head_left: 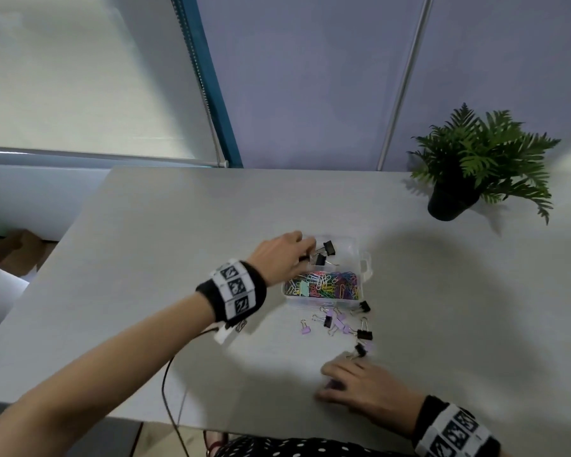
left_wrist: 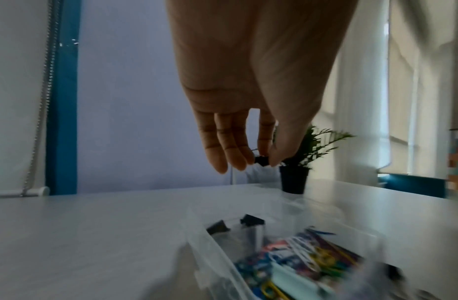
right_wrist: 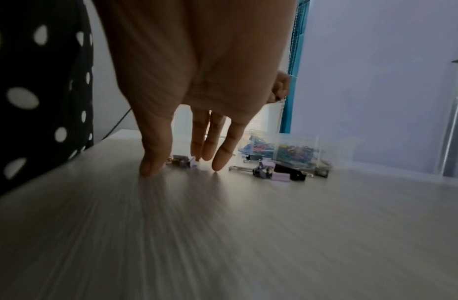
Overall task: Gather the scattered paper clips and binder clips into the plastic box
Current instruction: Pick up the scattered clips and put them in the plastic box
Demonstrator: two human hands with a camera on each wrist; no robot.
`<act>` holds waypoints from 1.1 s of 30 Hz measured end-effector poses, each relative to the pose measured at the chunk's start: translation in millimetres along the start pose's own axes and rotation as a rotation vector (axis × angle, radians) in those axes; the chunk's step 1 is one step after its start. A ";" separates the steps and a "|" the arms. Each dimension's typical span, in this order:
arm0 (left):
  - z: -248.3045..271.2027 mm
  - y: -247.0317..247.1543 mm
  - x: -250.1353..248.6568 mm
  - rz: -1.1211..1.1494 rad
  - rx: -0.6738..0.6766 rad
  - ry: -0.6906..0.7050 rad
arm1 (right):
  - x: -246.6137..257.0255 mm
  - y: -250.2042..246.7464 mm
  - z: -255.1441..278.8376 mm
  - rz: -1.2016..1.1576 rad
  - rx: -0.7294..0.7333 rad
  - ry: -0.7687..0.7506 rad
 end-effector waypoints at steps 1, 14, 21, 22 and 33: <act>-13.3 -0.3 5.8 -0.009 0.005 -0.027 | 1.8 -0.3 -1.1 0.032 -0.013 -0.020; -1.7 45.0 28.7 0.080 -0.042 -0.334 | 1.5 -1.4 -1.0 0.061 -0.126 0.096; 5.2 58.8 41.7 0.527 0.044 -0.562 | -35.4 -39.8 -21.3 -0.455 -0.171 0.186; 3.5 57.6 40.7 0.542 0.029 -0.567 | -43.7 -53.5 -27.1 -0.474 -0.235 0.214; 10.1 55.5 36.1 0.565 0.007 -0.609 | -139.2 -121.7 -98.3 -0.452 -0.472 0.652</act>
Point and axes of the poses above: each hand's wrist, its own z-axis away from the middle knuckle, its own y-axis out of the palm, x = y × z, the point moved 1 cm from there along -z, towards the middle knuckle, and after that the axes turned 1 degree about z, right-handed, at the moved point
